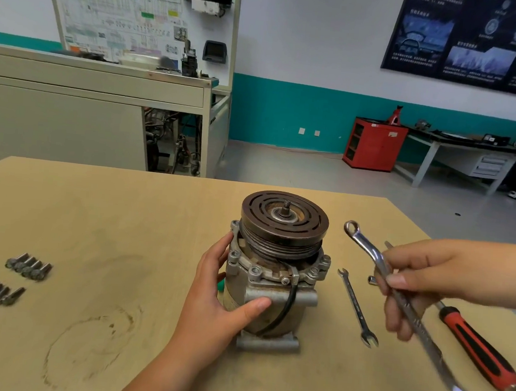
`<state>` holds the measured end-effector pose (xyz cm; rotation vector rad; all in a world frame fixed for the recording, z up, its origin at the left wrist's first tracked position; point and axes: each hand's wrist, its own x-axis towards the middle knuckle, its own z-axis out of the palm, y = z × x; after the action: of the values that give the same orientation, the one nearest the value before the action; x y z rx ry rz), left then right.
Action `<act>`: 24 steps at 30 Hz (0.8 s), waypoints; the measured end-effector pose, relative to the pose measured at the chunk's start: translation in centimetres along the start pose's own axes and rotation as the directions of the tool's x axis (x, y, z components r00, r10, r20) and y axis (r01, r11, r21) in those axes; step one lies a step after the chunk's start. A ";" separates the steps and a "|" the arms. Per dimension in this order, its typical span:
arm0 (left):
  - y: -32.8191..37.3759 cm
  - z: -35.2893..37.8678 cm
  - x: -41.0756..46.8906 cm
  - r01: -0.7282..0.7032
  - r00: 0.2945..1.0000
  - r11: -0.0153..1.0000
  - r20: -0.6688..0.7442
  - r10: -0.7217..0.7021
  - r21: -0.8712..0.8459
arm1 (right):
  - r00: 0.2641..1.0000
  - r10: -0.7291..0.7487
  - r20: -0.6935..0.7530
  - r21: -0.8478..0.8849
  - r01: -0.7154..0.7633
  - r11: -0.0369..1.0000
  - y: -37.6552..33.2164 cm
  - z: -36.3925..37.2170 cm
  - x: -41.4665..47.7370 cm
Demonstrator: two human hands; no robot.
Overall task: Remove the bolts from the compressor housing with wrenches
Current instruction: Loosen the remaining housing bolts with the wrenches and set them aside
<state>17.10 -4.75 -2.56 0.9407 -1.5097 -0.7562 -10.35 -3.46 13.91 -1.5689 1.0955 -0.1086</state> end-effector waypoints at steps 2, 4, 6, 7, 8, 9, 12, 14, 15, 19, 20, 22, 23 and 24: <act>0.0 0.0 0.0 0.000 1.000 1.000 -0.001 0.000 0.002 | 0.999 0.001 -0.032 0.228 0.006 0.974 0.0 2.9 0.2; 0.0 0.0 0.0 0.000 1.000 1.000 -0.002 0.000 0.004 | 0.995 -0.012 -0.104 0.511 0.063 0.857 -0.3 6.1 0.7; -0.1 0.1 0.0 -0.001 1.000 1.000 -0.004 0.001 0.010 | 0.983 -0.029 -0.183 0.656 0.144 0.741 -0.8 8.6 1.1; 0.0 0.1 0.0 -0.002 1.000 1.000 -0.004 0.002 0.013 | 0.976 -0.025 -0.216 0.682 0.169 0.711 -0.9 9.3 1.3; 0.0 0.1 0.0 -0.003 1.000 1.000 -0.005 0.003 0.016 | 0.970 -0.021 -0.243 0.690 0.188 0.699 -1.1 9.7 1.5; 0.0 0.1 0.0 -0.004 1.000 1.000 -0.006 0.004 0.018 | 0.964 -0.017 -0.266 0.688 0.202 0.697 -1.2 10.0 1.7; 0.0 0.1 0.1 -0.014 1.000 1.000 -0.007 0.014 0.019 | 0.955 -0.005 -0.297 0.678 0.215 0.703 -1.5 10.1 2.3; 0.0 0.1 0.1 -0.020 1.000 1.000 -0.005 0.020 0.020 | 0.957 -0.005 -0.290 0.662 0.205 0.721 -1.6 10.0 2.5; 0.0 0.1 0.1 -0.022 1.000 1.000 -0.004 0.022 0.020 | 0.959 -0.004 -0.285 0.651 0.197 0.733 -1.6 10.0 2.6; 0.0 0.1 0.1 -0.015 1.000 1.000 0.001 0.015 0.016 | 0.973 -0.001 -0.230 0.579 0.138 0.804 -1.5 9.5 3.0; 0.0 0.1 0.1 -0.012 1.000 1.000 0.001 0.012 0.014 | 0.979 0.013 -0.201 0.533 0.098 0.840 -1.5 8.8 2.9; 0.0 0.1 0.1 -0.002 1.000 1.000 0.003 0.002 0.012 | 0.992 0.071 -0.106 0.284 -0.038 0.958 -1.4 6.6 2.4; -0.1 0.1 0.1 0.004 1.000 1.000 0.004 -0.004 0.011 | 0.991 0.113 -0.074 0.087 -0.106 0.991 -1.5 5.3 1.9; -0.1 0.0 0.1 0.008 1.000 1.000 0.005 -0.008 0.011 | 0.986 0.148 -0.076 -0.102 -0.155 0.983 -1.6 3.9 1.5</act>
<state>17.07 -4.86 -2.64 0.9542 -1.5161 -0.7575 -6.22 -1.82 13.19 -1.5803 1.2886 0.0003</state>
